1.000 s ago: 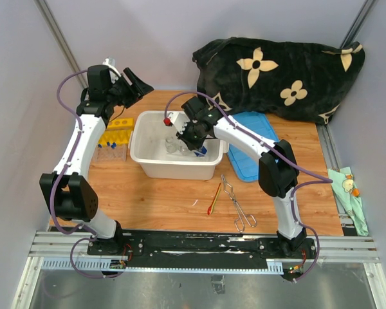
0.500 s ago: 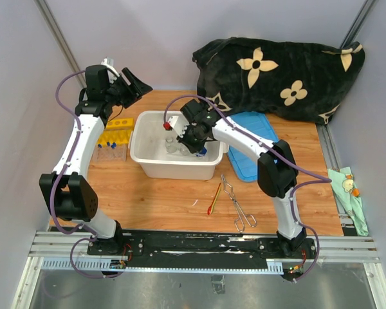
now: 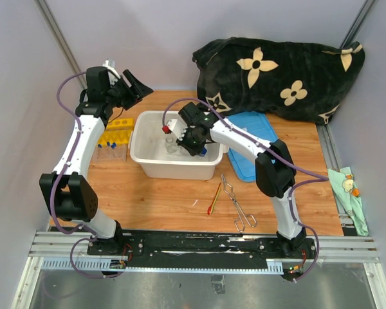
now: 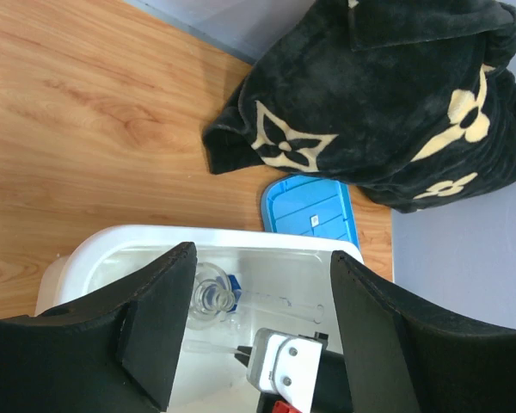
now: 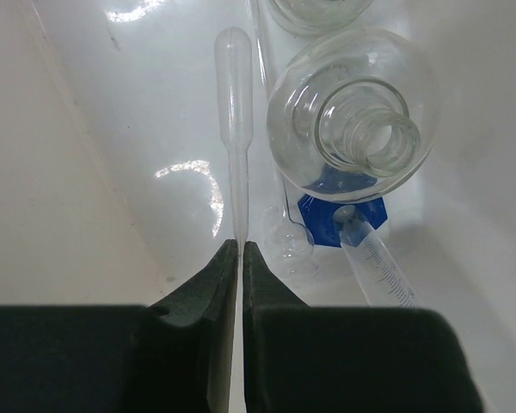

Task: Organize the chemistry lab equipment
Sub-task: Place the chemistry item in the storage box.

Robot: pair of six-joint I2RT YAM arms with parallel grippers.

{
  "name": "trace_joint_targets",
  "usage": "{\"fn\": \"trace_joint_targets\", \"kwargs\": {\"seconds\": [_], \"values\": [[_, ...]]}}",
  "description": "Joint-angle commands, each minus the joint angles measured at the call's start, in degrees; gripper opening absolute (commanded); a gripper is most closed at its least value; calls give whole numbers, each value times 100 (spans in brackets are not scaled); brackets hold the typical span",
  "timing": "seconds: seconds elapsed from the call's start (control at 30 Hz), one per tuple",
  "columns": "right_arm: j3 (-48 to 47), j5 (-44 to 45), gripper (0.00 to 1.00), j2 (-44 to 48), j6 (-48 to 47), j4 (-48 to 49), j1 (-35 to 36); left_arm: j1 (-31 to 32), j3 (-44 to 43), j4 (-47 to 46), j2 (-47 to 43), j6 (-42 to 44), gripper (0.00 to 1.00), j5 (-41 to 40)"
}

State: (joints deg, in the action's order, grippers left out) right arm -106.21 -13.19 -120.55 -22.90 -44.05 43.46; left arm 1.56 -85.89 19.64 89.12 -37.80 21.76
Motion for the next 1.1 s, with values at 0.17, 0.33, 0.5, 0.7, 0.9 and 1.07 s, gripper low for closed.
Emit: {"fn": "trace_joint_targets", "kwargs": {"seconds": [0.17,0.33,0.5,0.7,0.9,1.07], "values": [[-70,167,6,-264,-71,-140,95,-36,200,-62,-262,39,68,218],[-61,200,6,-305,-57,-132,100,-37,257,-83,-294,18,68,236],[-13,214,6,-340,-40,-104,92,-33,257,-83,-277,18,68,259],[-35,229,6,-407,-23,-94,100,-35,240,-83,-251,18,68,286],[-46,244,8,-443,-13,-82,89,-38,222,-74,-207,10,68,315],[-66,299,15,-416,3,-69,90,-33,200,-86,-171,-2,68,348]]}}
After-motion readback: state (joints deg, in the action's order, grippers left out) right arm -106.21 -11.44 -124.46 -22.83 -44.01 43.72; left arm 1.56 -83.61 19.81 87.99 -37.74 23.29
